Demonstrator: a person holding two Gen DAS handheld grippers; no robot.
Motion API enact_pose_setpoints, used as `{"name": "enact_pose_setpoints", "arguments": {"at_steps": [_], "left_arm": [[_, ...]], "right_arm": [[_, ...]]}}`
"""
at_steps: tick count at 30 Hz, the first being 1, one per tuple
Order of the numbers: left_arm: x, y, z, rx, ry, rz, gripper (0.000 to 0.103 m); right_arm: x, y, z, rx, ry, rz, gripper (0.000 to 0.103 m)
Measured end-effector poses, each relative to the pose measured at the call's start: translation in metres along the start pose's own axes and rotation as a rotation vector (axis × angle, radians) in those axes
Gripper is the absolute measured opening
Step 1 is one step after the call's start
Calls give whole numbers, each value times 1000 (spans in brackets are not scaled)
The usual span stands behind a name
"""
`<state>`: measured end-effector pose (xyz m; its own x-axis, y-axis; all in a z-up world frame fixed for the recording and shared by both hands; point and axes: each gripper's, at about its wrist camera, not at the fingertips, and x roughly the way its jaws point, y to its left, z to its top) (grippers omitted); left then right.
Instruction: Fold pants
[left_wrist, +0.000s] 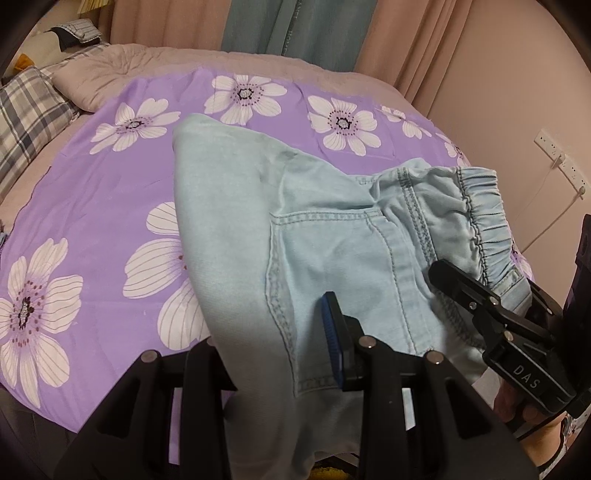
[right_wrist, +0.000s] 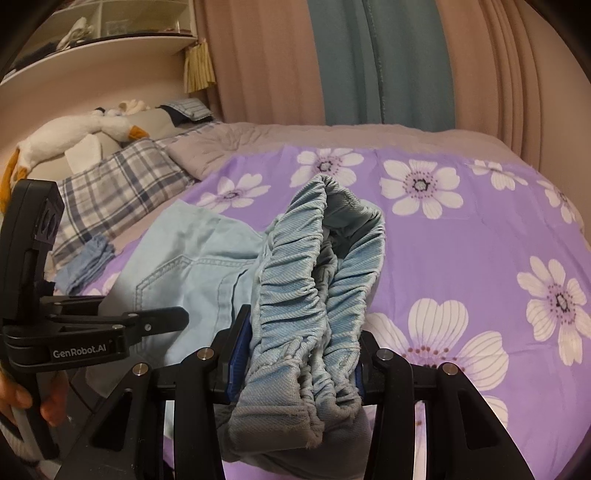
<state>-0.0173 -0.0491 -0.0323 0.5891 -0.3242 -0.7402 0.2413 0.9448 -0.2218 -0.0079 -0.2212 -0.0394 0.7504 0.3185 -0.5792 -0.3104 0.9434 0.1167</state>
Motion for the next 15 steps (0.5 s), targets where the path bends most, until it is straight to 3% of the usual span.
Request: {"name": "enact_pose_setpoints", "arguments": {"at_steps": [15], "left_arm": [[-17,4,0,10,-37,35,31]], "right_arm": [[-4,12,4,-65,-39,9,46]]}}
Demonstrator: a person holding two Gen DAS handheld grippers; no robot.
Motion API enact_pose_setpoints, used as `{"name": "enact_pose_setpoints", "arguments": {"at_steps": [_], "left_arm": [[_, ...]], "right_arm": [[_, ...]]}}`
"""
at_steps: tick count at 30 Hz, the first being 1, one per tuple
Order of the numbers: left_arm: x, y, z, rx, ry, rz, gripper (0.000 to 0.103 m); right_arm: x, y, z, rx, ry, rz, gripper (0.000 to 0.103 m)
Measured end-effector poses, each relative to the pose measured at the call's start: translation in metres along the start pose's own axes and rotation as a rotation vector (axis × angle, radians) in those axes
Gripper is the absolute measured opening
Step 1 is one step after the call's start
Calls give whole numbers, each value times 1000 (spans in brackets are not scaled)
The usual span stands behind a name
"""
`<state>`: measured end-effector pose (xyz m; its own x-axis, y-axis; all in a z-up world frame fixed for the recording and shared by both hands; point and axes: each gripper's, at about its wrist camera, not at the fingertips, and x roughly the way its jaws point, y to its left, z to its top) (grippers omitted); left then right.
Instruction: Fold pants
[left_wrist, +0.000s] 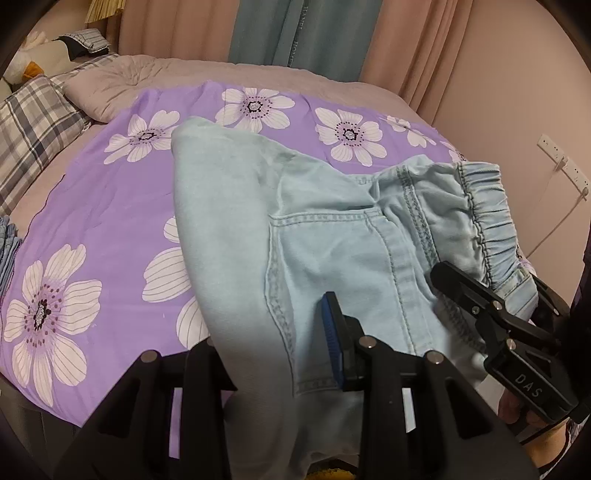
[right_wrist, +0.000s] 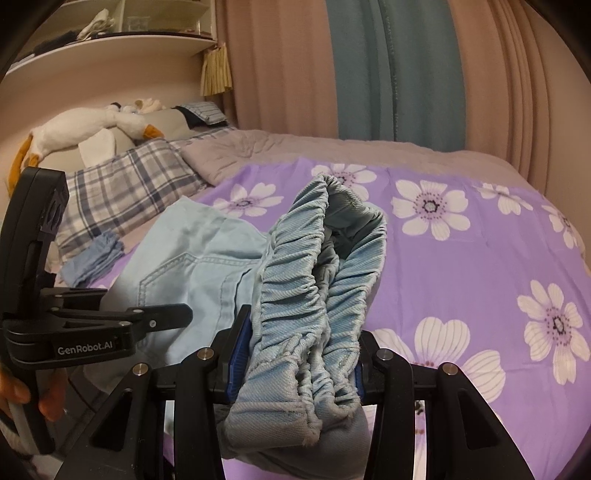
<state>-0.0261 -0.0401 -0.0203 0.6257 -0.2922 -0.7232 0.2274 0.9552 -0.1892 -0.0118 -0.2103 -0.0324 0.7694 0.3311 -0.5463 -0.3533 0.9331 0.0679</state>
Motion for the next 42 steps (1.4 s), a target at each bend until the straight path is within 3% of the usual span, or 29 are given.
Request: {"name": "enact_pose_setpoints", "arguments": {"at_steps": [42], "left_arm": [[-3,-1,1,14,-4,23,31]], "right_arm": [[5,-4,2,-6,-17,23,46]]}}
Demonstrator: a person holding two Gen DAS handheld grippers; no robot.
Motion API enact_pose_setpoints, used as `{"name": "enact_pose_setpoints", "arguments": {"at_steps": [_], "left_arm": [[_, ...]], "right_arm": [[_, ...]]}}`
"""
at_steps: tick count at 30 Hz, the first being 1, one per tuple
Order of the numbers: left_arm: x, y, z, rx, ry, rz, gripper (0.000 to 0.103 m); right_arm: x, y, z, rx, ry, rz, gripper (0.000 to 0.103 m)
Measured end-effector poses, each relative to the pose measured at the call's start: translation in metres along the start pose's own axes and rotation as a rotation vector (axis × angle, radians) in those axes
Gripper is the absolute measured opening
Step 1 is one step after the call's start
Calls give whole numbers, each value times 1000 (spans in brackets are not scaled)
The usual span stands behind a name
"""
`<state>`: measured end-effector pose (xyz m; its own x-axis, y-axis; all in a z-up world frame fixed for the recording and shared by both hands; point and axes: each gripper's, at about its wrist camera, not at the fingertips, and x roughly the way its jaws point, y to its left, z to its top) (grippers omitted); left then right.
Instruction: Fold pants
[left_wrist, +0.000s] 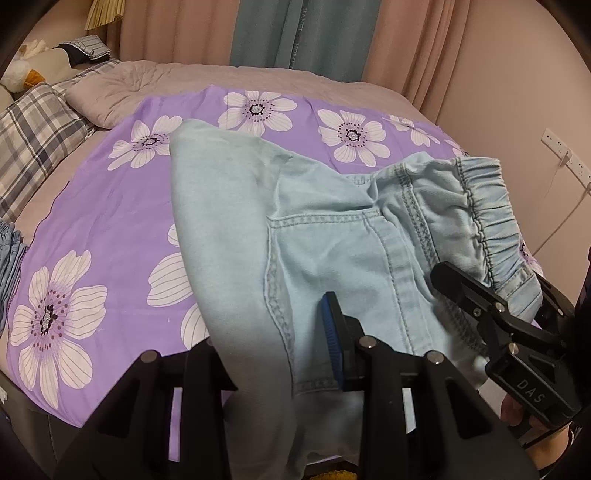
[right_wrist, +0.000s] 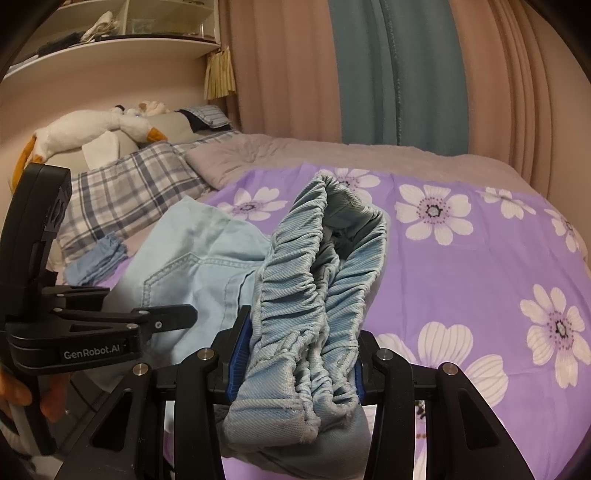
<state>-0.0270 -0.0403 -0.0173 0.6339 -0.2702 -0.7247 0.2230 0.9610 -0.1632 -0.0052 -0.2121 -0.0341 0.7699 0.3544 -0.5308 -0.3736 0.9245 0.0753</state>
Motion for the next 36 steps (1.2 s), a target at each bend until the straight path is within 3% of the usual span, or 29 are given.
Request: {"name": "enact_pose_setpoints", "arguments": {"at_steps": [36], "left_arm": [[26,8,34,31,-13,18,32]], "right_arm": [[18,-9,14,-10,-15,-14,46]]}}
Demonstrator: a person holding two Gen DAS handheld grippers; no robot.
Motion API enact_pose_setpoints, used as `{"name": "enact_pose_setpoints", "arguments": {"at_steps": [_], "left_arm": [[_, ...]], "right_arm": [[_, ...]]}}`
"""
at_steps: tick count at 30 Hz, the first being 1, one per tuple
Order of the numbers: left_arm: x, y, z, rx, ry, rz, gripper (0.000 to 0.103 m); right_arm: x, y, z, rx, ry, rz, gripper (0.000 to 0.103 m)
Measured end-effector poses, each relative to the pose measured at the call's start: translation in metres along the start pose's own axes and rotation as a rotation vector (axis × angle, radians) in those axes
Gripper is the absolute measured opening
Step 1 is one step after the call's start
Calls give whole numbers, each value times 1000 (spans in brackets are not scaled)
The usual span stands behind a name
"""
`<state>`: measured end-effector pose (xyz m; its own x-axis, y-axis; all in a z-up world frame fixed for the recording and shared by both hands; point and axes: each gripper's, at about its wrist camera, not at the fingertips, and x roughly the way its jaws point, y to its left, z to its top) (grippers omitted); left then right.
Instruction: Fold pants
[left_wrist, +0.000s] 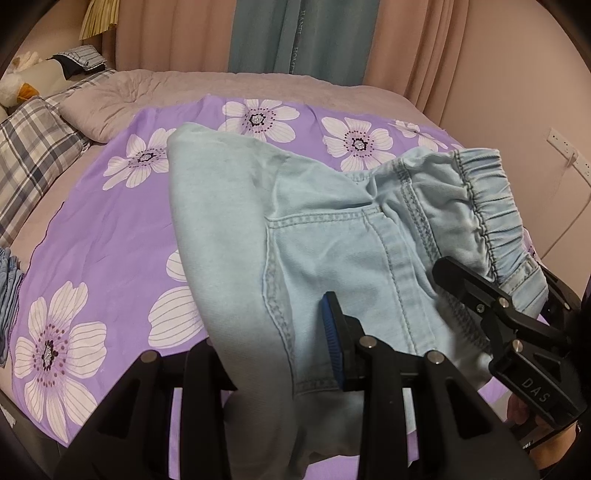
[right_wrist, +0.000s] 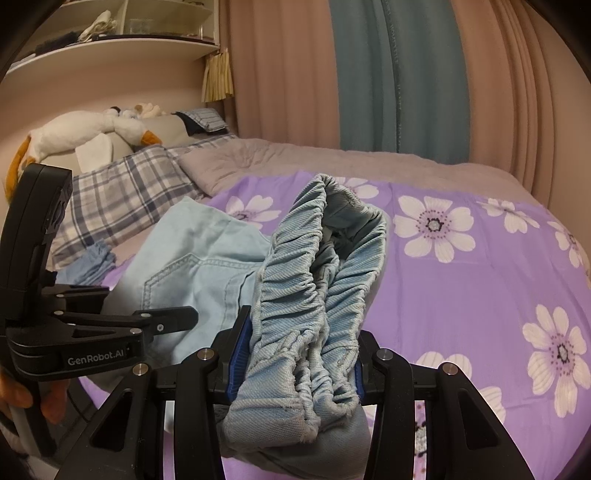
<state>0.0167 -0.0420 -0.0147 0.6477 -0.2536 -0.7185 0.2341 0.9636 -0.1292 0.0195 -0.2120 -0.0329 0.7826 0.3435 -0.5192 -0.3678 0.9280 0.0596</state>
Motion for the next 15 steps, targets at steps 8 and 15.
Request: {"name": "enact_pose_setpoints", "arguments": {"at_steps": [8,15], "left_arm": [[16,3,10,1,16,3,32],[32,10,16,-2,33,11,32]], "right_arm": [[17,-6,5,-1,10,-4,46],[34,-9,7,2,22,-1,46]]}}
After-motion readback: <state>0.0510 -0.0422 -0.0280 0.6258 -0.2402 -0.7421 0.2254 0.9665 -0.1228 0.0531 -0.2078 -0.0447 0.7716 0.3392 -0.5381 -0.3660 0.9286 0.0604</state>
